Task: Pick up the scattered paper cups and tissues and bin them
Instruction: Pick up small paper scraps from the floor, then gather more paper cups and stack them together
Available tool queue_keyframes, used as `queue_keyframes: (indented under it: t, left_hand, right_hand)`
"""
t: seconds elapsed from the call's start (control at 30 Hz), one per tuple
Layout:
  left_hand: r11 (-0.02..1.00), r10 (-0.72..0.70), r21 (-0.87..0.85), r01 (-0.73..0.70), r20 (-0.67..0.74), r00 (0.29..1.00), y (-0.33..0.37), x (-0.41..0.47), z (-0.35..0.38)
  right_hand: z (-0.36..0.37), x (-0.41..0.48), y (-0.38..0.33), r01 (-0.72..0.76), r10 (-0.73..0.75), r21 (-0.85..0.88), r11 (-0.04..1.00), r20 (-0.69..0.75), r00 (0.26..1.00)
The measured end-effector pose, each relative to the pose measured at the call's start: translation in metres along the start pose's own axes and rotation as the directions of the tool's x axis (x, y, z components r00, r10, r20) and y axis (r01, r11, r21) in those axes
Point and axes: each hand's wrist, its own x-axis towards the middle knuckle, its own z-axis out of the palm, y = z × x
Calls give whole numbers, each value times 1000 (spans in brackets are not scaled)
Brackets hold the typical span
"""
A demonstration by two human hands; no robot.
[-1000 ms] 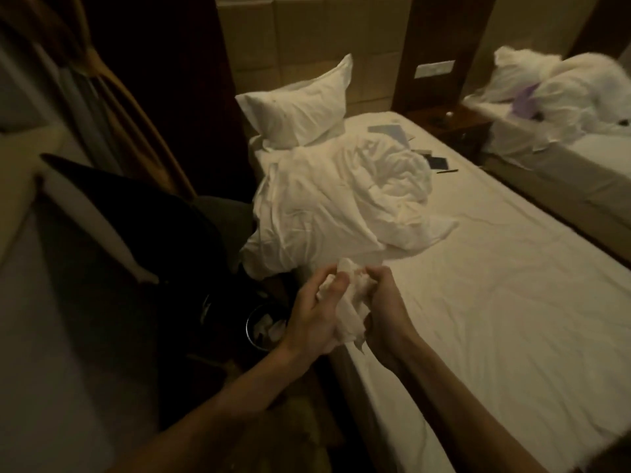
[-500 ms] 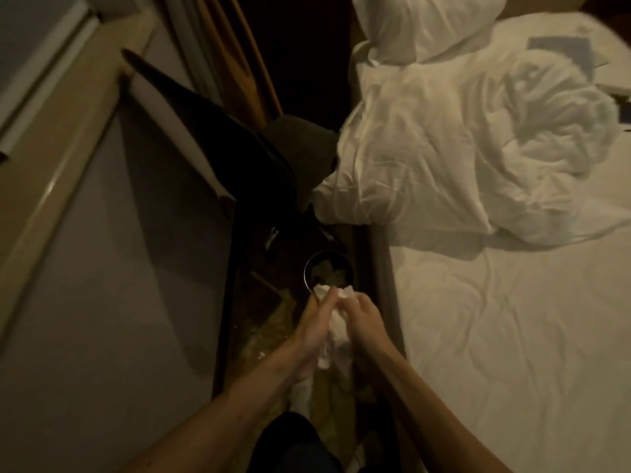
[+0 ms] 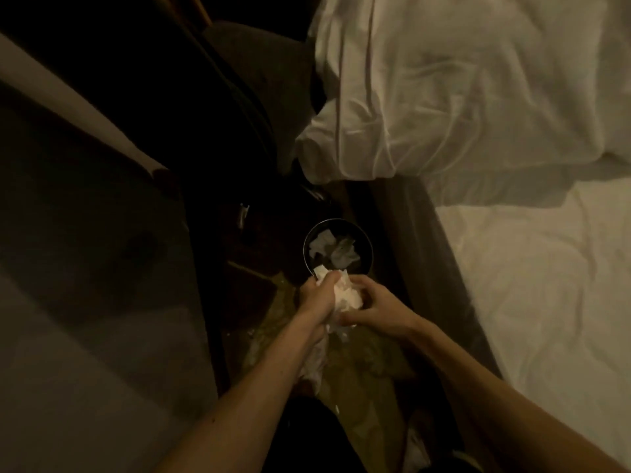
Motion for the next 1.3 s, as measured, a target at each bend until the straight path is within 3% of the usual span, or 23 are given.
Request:
queue_keyframes:
  t: [0.1, 0.27, 0.37, 0.5, 0.6, 0.67, 0.73, 0.83, 0.93, 1.0, 1.1, 1.17, 1.3]
  left_hand:
    - [999, -42, 35, 41, 36, 998, -12, 59, 1]
    - [990, -120, 79, 114, 73, 990, -31, 159, 5]
    - [991, -114, 80, 105, 122, 986, -36, 216, 6]
    - [979, 25, 200, -50, 126, 992, -38, 275, 7]
    - [965, 35, 247, -84, 196, 980, -43, 298, 5]
    - [898, 59, 416, -140, 201, 978, -43, 296, 4]
    - [805, 176, 546, -232, 154, 972, -34, 276, 6]
    - [750, 262, 544, -377, 279, 924, 0, 214, 26]
    - [574, 359, 547, -609, 500, 788, 52, 117, 65]
    - [450, 399, 470, -759, 655, 642, 88, 36, 93]
    - [254, 363, 276, -927, 861, 356, 135, -100, 137]
    - [104, 297, 129, -986, 942, 155, 156, -198, 165]
    - [-151, 146, -224, -963, 958, -246, 152, -389, 198]
  right_hand:
    - [6, 54, 29, -18, -22, -252, 968, -154, 988]
    - [9, 137, 78, -118, 5, -366, 923, -294, 956]
    - [5, 181, 105, -132, 22, -292, 947, -349, 937]
    - [-2, 223, 130, -154, 95, -118, 981, -400, 911]
    - [-4, 233, 137, -177, 154, -10, 984, -439, 885]
    - [-5, 225, 135, -217, 171, -56, 975, -440, 882]
    - [-9, 203, 127, -222, 158, -92, 971, -450, 879]
    - [-22, 136, 96, -217, 145, -77, 973, -528, 837]
    - [-46, 34, 44, -210, 104, -79, 974, -670, 735]
    - [-61, -46, 5, -189, 48, -96, 977, -769, 638]
    - [-75, -178, -53, -122, -31, -101, 987, -879, 476]
    - [-77, -267, -82, -80, -102, -136, 988, -938, 331]
    - [-51, -436, -107, -61, -182, -187, 981, -980, 76]
